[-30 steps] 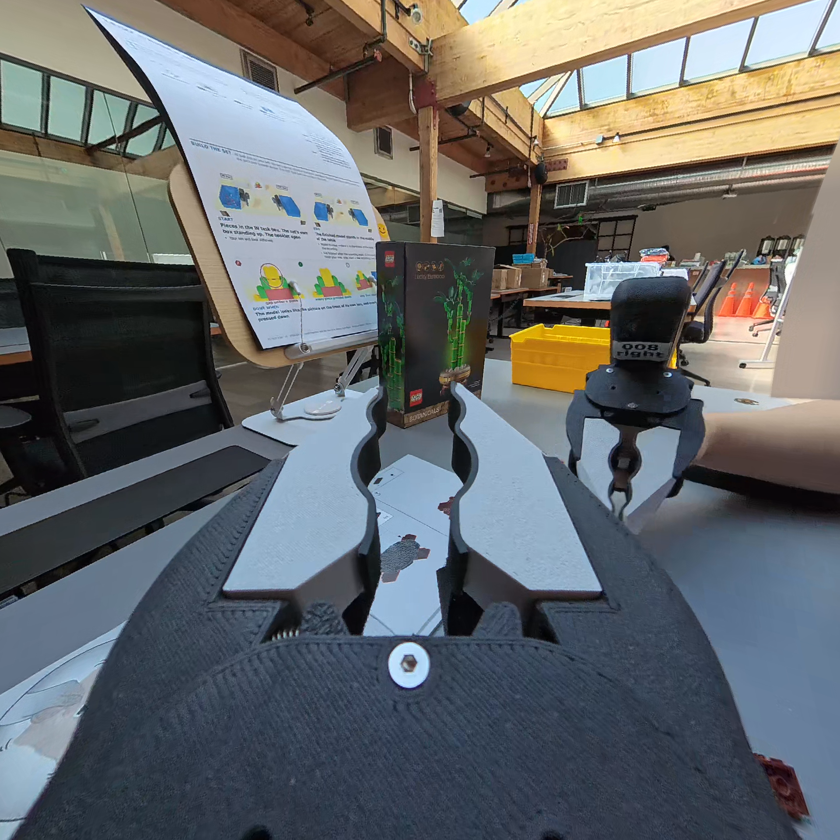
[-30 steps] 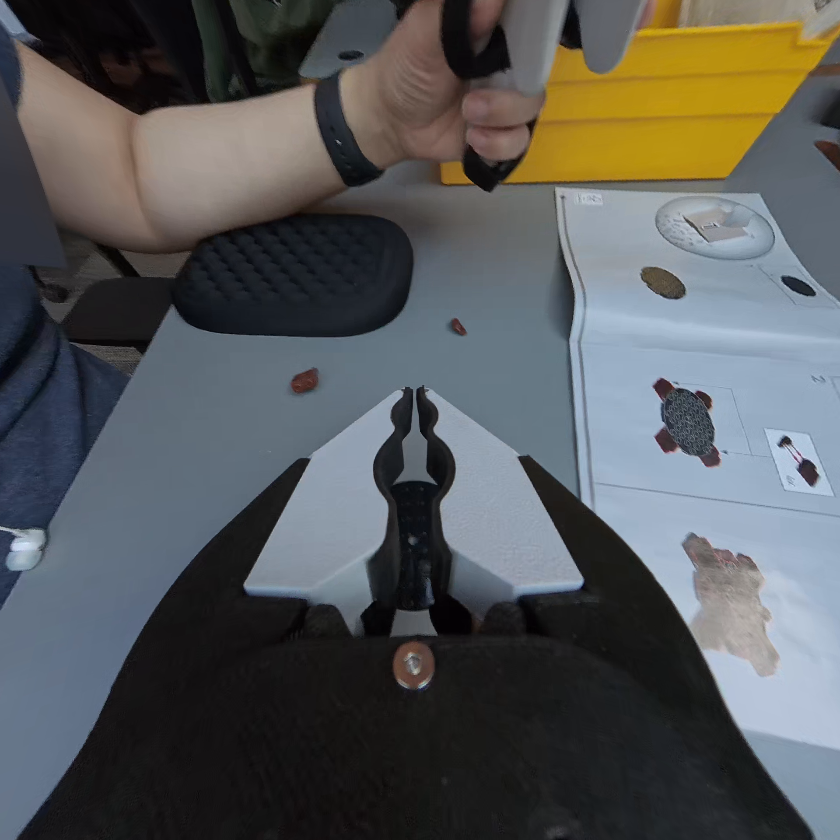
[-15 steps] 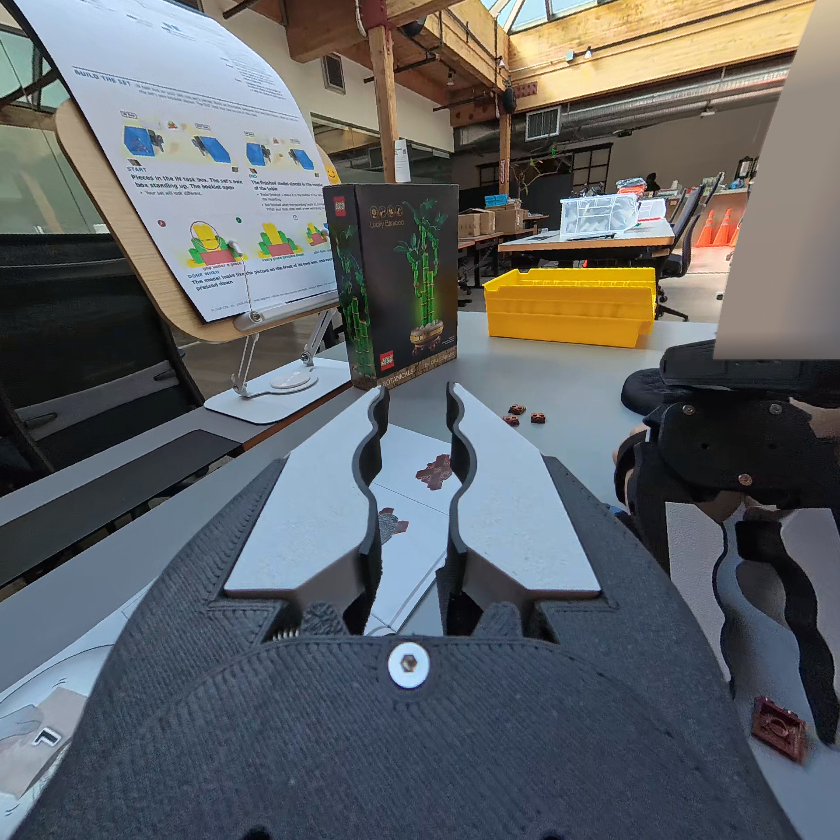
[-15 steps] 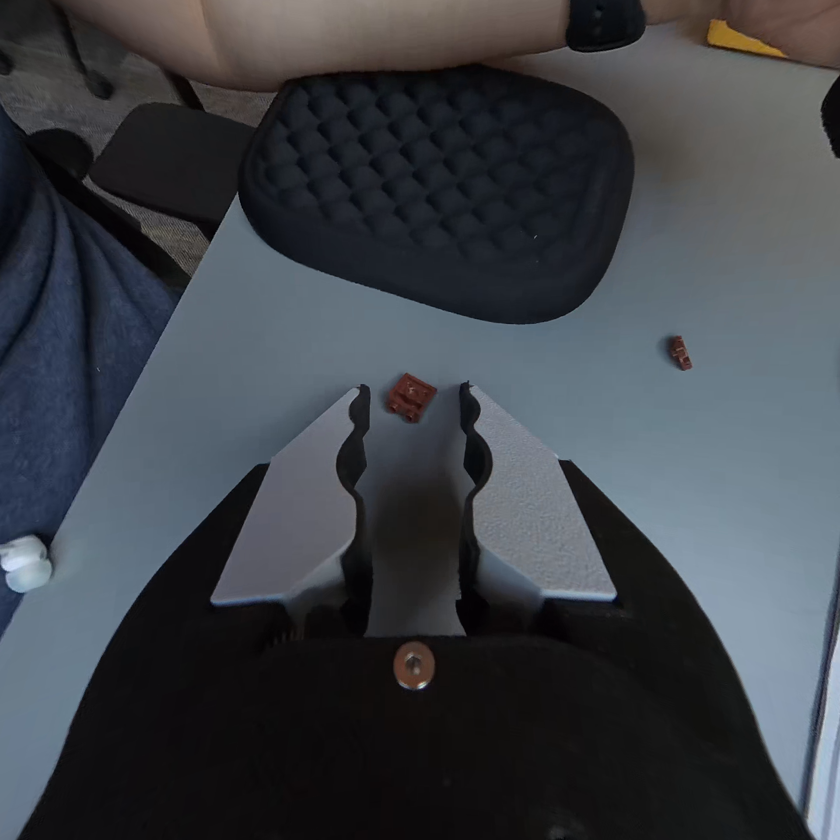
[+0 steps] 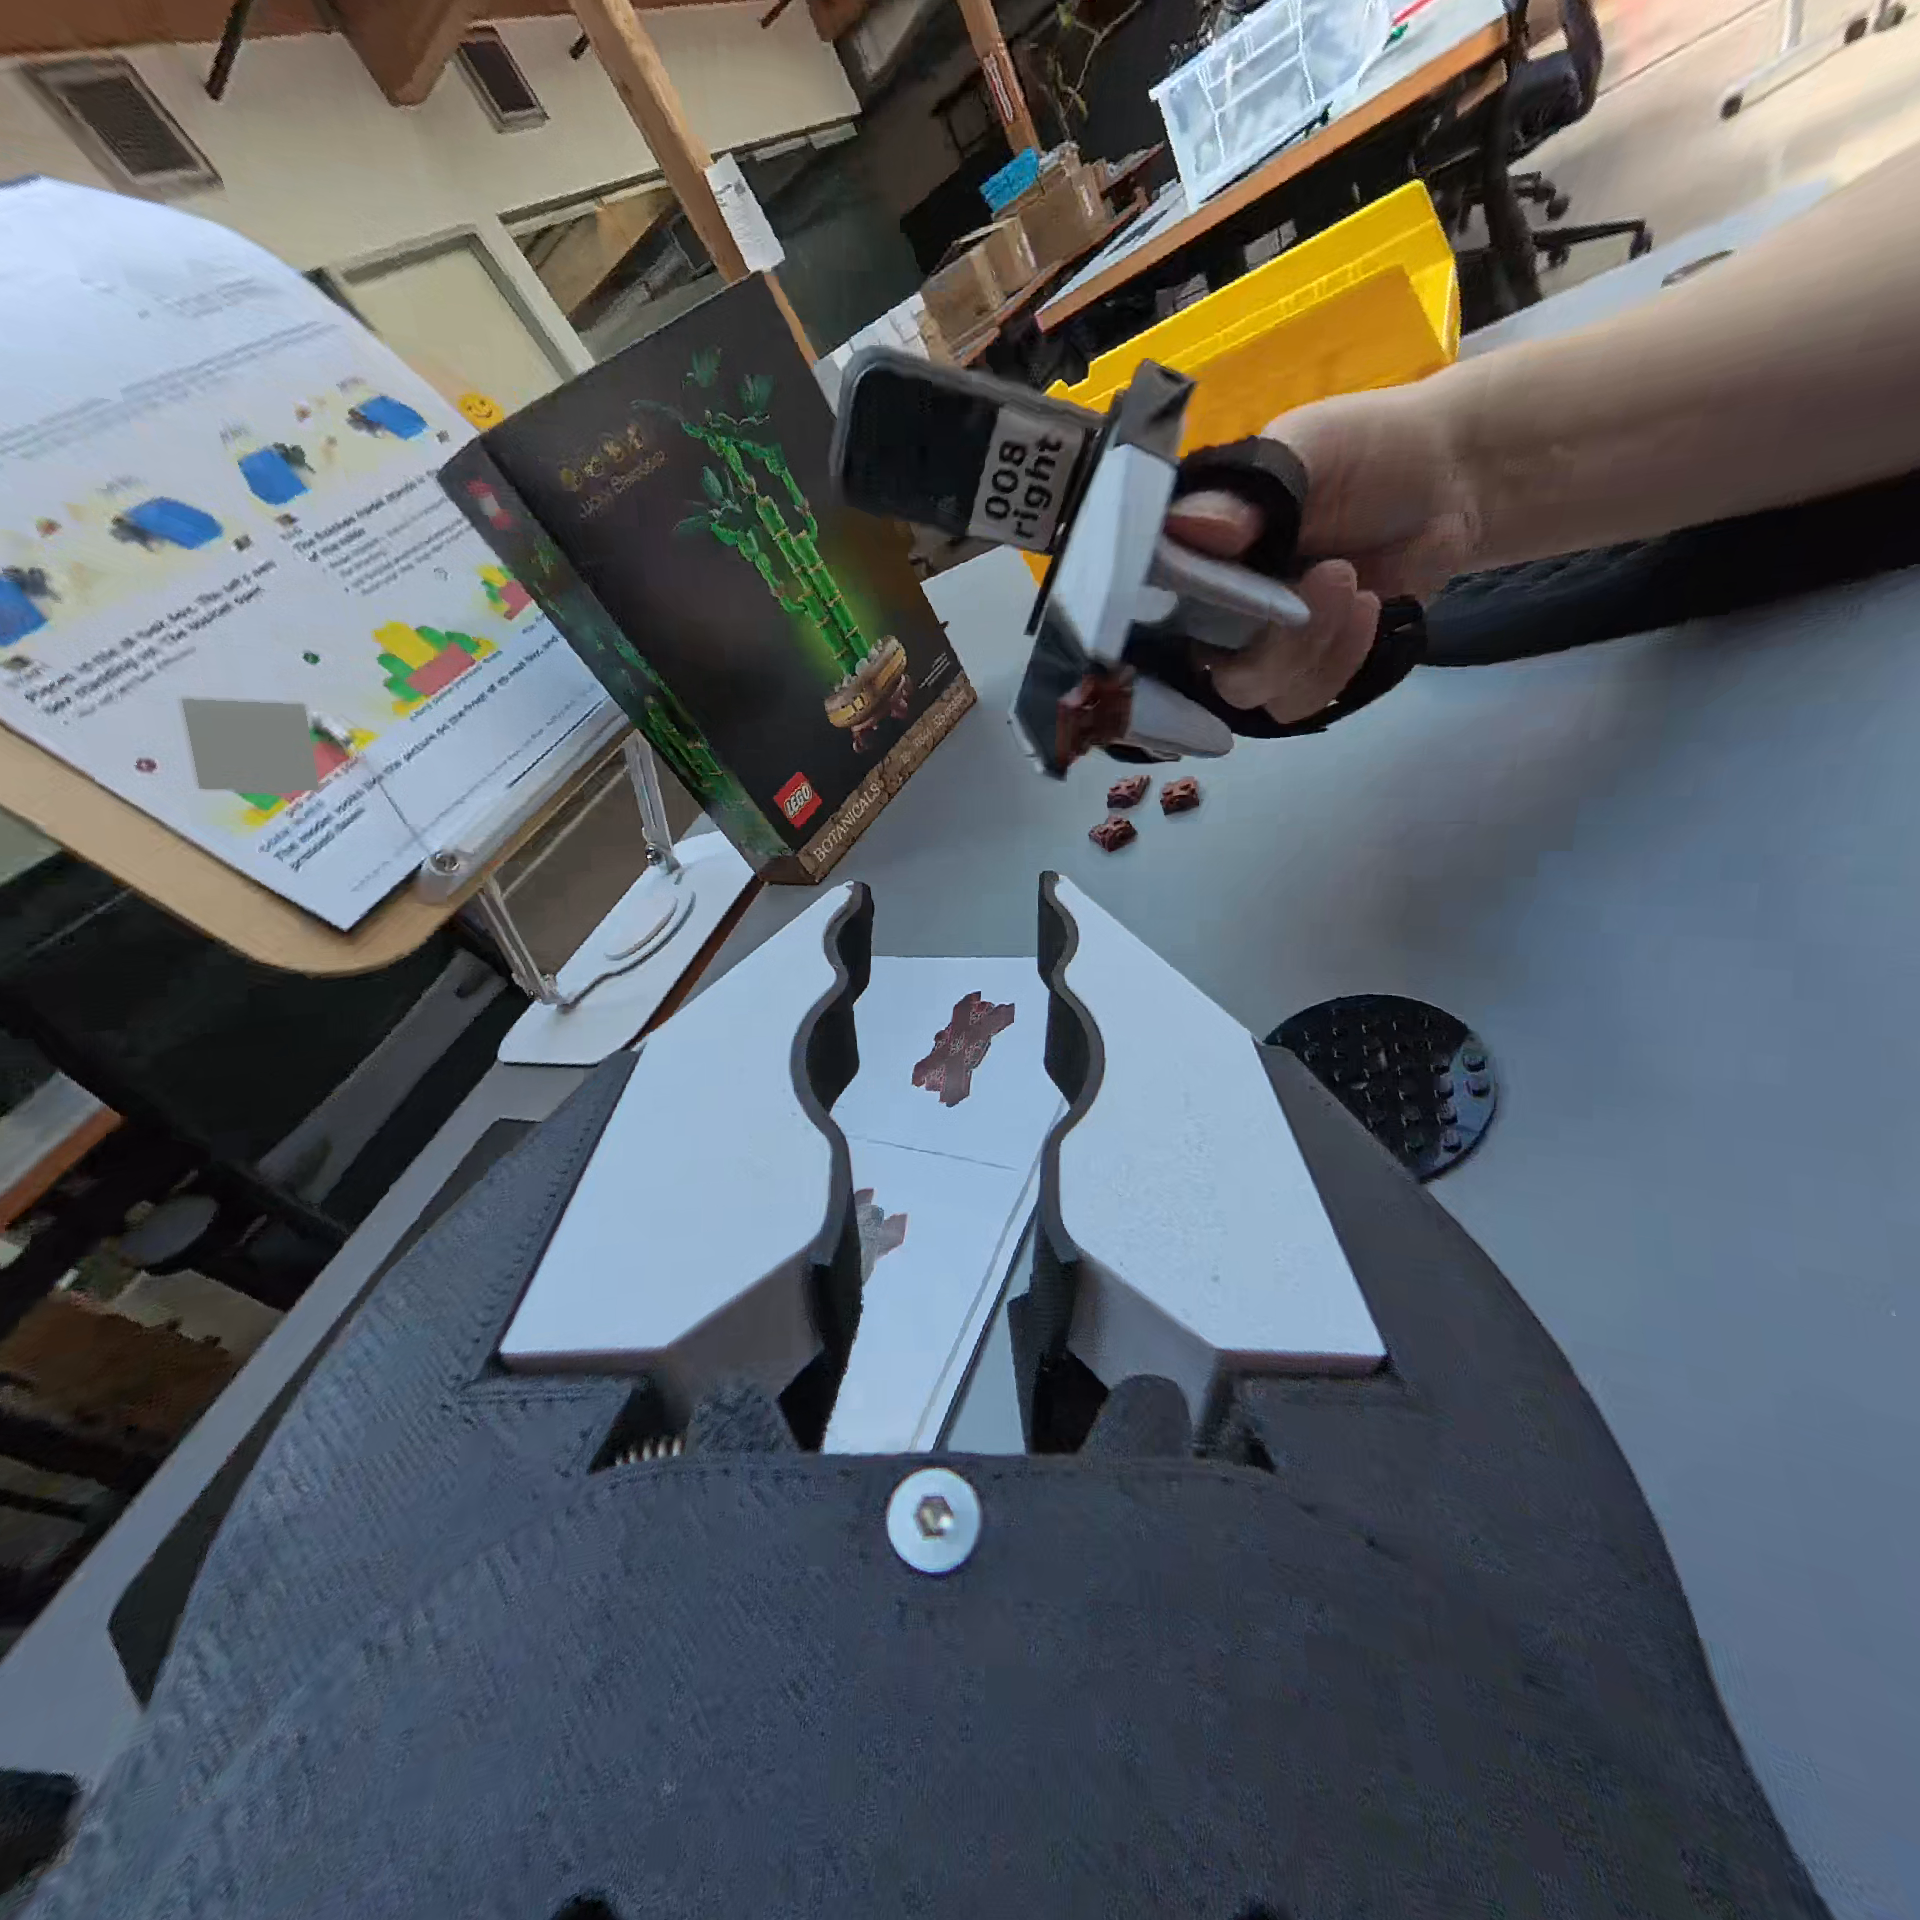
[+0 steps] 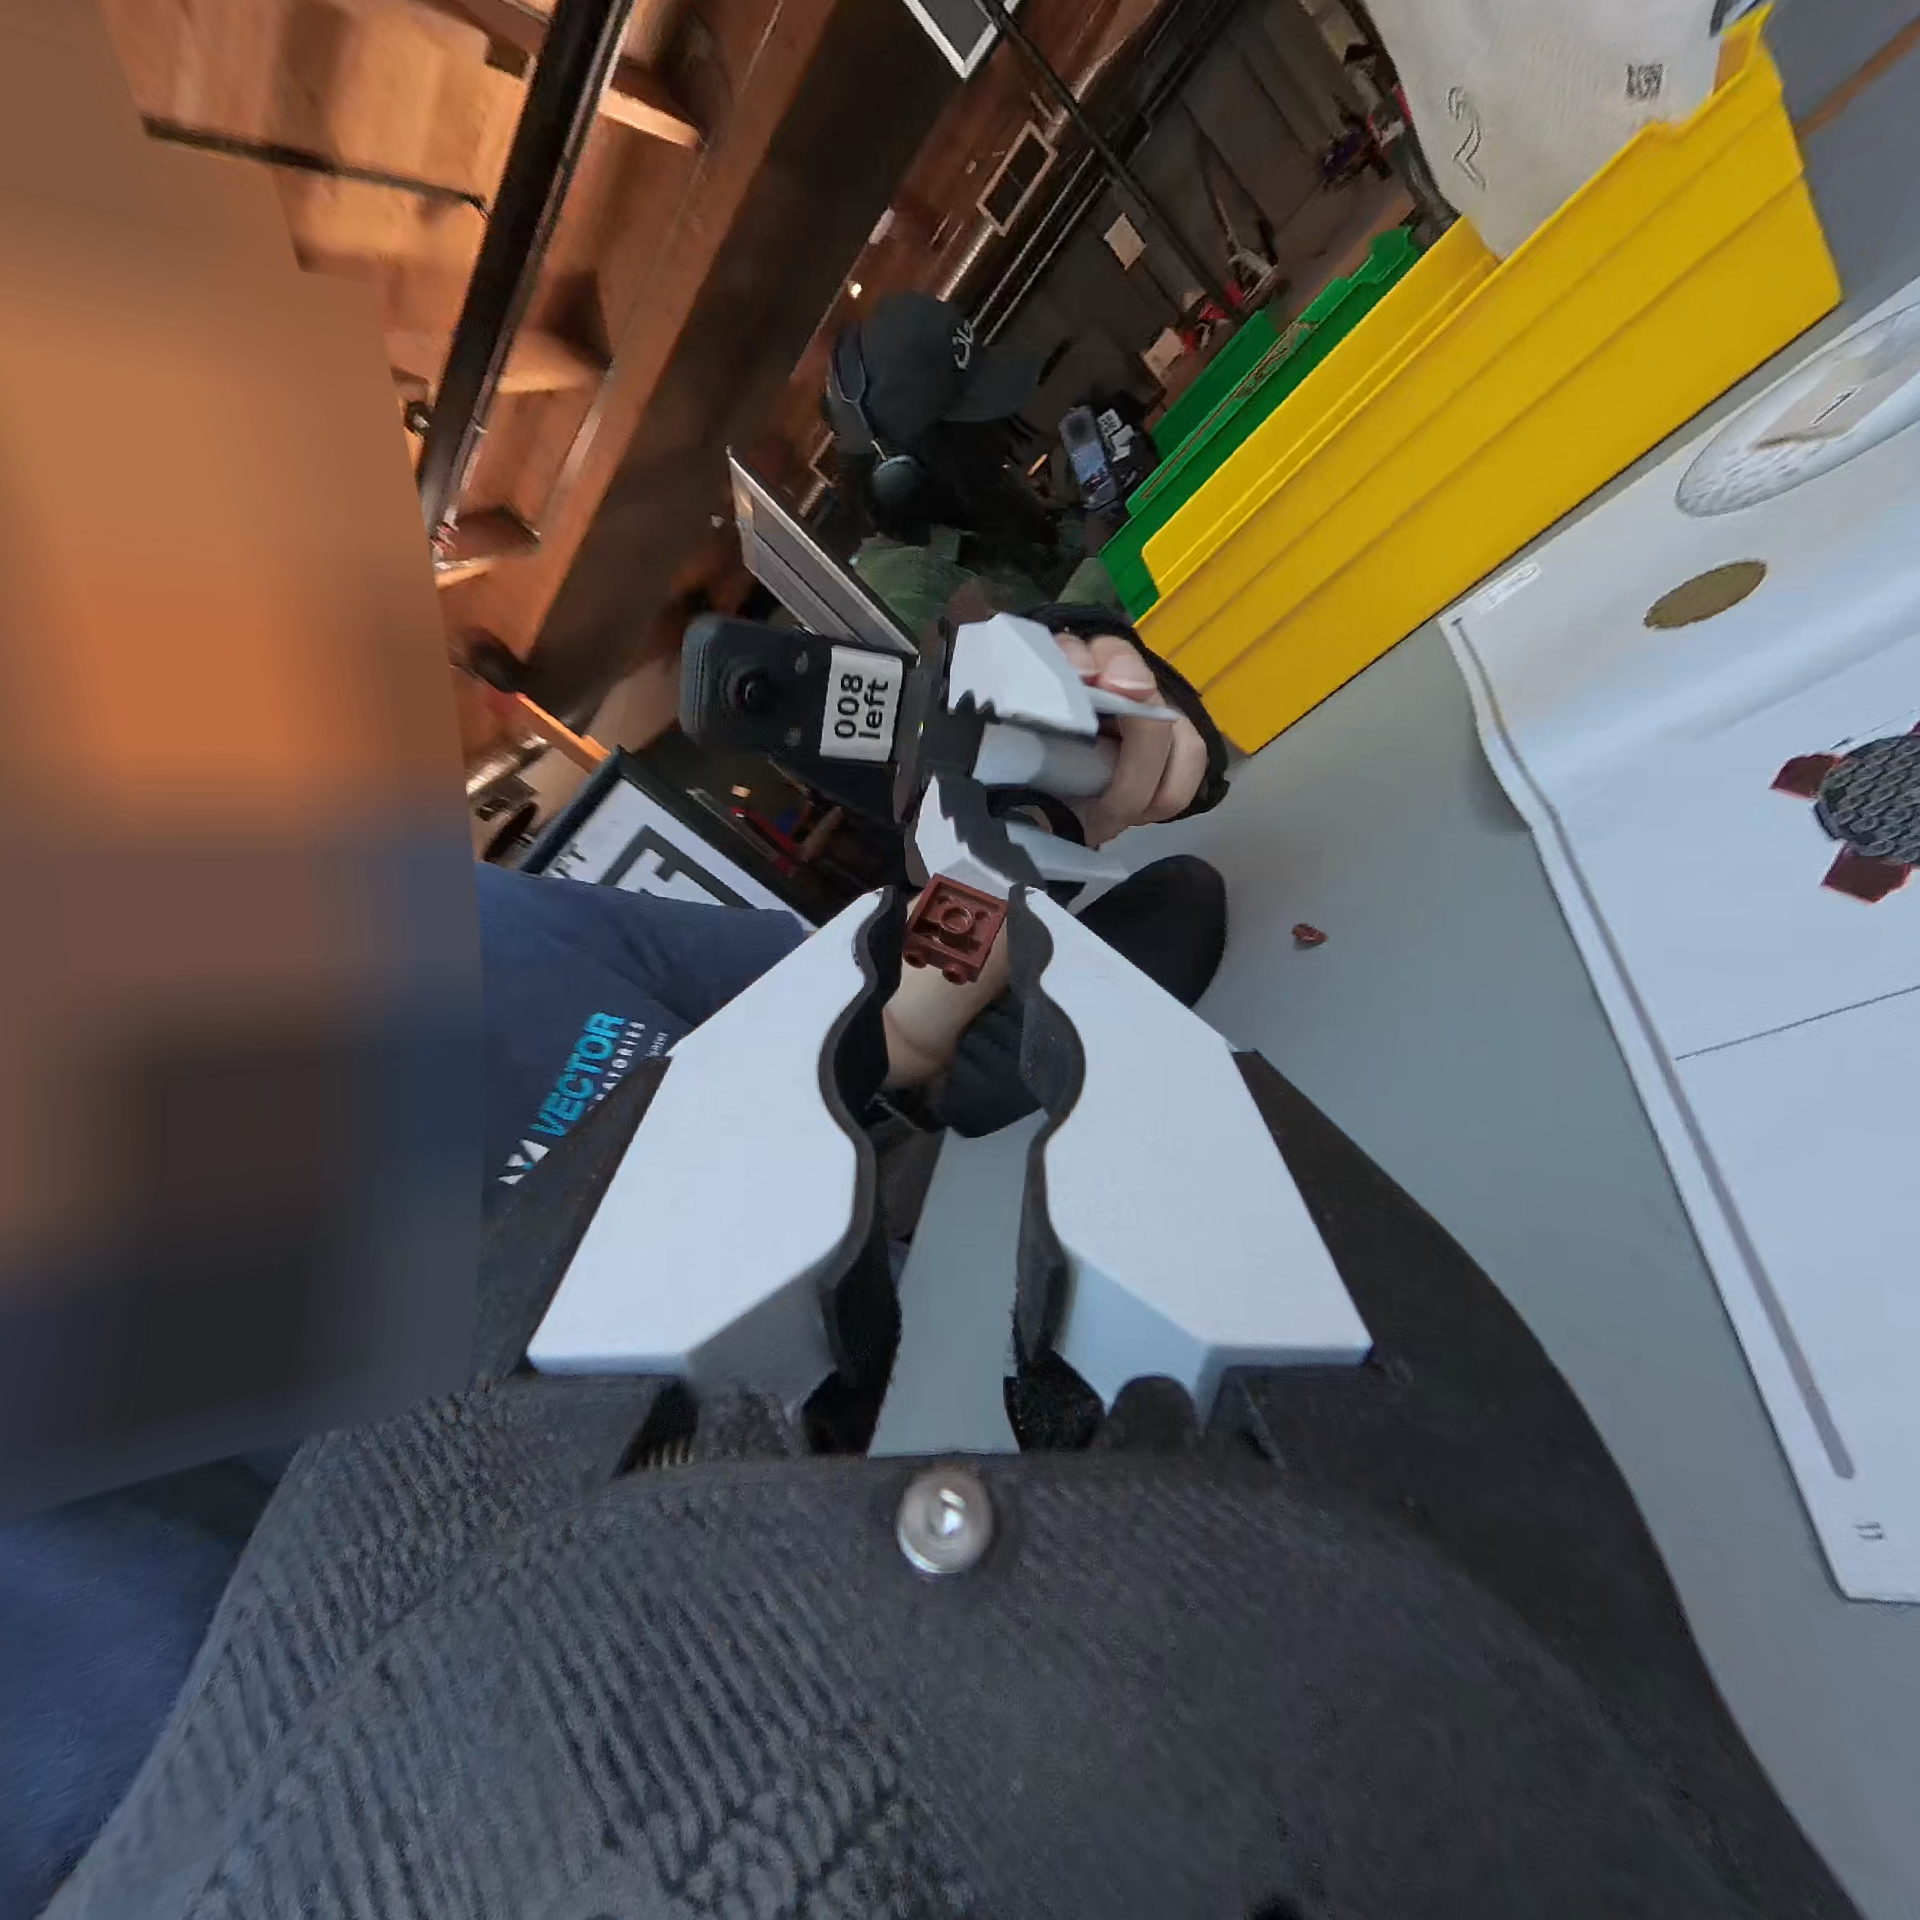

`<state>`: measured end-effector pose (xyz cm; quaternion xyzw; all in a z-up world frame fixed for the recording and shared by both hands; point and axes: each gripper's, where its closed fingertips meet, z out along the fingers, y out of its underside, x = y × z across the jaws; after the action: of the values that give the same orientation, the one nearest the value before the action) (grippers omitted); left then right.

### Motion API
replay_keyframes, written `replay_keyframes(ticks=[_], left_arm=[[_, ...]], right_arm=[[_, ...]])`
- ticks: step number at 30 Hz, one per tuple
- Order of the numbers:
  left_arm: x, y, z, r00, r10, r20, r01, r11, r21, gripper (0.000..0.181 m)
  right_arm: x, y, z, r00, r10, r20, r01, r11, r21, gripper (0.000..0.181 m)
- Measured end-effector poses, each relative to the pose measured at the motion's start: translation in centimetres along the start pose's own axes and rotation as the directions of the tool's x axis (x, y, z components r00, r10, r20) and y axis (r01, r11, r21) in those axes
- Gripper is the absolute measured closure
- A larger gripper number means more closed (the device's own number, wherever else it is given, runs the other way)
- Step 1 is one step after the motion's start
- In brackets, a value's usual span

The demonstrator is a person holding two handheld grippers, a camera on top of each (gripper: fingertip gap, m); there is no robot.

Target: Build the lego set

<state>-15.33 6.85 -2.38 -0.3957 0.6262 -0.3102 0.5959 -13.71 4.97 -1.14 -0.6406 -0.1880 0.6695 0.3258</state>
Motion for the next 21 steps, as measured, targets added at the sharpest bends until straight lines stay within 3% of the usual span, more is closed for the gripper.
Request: replay_keyframes(ticks=[3,8,14,17,19,21], left_arm=[[2.0,-1.1,1.6,0.999,0.031,-0.013,-0.032,0.999,-0.011,0.157],[5.1,-1.6,2.2,0.974,-0.106,-0.201,0.106,0.994,-0.011,0.163],[6.4,-2.0,1.7,0.974,0.056,-0.219,-0.051,0.998,0.025,0.179],[4.5,-2.5,1.9,0.991,0.101,-0.083,-0.1,0.995,0.015,0.179],[1.4,-2.7,1.9,0.985,0.121,0.126,-0.119,0.993,-0.021,0.179],[-1.3,-2.6,1.4,0.933,0.167,0.32,-0.148,0.985,-0.083,0.179]], right_arm=[[0.0,1.9,-0.1,0.995,0.099,0.035,-0.093,0.987,-0.13,0.162],[0.1,3.6,0.2,0.983,0.179,0.041,-0.166,0.962,-0.219,0.162],[-0.6,4.3,0.5,0.974,0.211,0.086,-0.183,0.949,-0.258,0.162],[0.1,1.6,0.4,0.992,0.115,0.054,-0.109,0.988,-0.106,0.143],[1.2,-1.3,-0.3,0.989,-0.101,-0.108,0.108,0.992,0.06,0.131],[-0.2,-4.0,-0.8,0.933,-0.293,-0.21,0.34,0.911,0.236,0.13]])
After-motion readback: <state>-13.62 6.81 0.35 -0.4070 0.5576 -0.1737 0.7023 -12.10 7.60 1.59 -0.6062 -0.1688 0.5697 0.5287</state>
